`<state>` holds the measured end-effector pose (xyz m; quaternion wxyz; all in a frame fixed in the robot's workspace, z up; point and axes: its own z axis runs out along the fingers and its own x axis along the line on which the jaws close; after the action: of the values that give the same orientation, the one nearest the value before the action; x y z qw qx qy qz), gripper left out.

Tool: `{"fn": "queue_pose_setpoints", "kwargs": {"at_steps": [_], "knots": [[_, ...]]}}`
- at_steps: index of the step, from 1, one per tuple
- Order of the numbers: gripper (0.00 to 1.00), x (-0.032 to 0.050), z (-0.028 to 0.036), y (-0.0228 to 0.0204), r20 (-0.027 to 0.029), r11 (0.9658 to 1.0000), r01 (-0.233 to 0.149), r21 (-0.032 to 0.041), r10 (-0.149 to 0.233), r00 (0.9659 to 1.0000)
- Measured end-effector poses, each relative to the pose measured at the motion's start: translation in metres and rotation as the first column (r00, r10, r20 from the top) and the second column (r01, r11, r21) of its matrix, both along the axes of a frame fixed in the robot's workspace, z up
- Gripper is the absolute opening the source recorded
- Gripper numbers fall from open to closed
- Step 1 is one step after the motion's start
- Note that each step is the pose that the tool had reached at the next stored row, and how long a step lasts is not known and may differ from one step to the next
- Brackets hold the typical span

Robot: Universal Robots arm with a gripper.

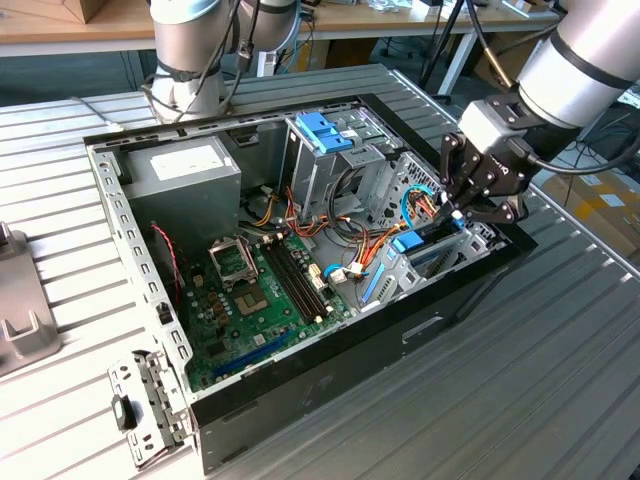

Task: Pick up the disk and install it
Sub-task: 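Insert the first disk wire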

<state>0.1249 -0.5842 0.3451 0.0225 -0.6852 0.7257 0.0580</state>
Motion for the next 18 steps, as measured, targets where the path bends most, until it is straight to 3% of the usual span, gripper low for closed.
{"fn": "queue_pose_setpoints", "kwargs": {"at_steps": [7, 10, 18], "knots": [[0.11, 0.0003, -0.0029, -0.0003, -0.0018, 1.0000, 0.000, 0.0004, 0.000, 1.0000], [0.11, 0.0020, 0.0074, -0.0003, -0.0018, 1.0000, 0.000, 0.0001, 0.000, 1.0000], [0.11, 0.0053, 0.0144, -0.0003, -0.0018, 1.0000, 0.000, 0.0001, 0.000, 1.0000]]}}
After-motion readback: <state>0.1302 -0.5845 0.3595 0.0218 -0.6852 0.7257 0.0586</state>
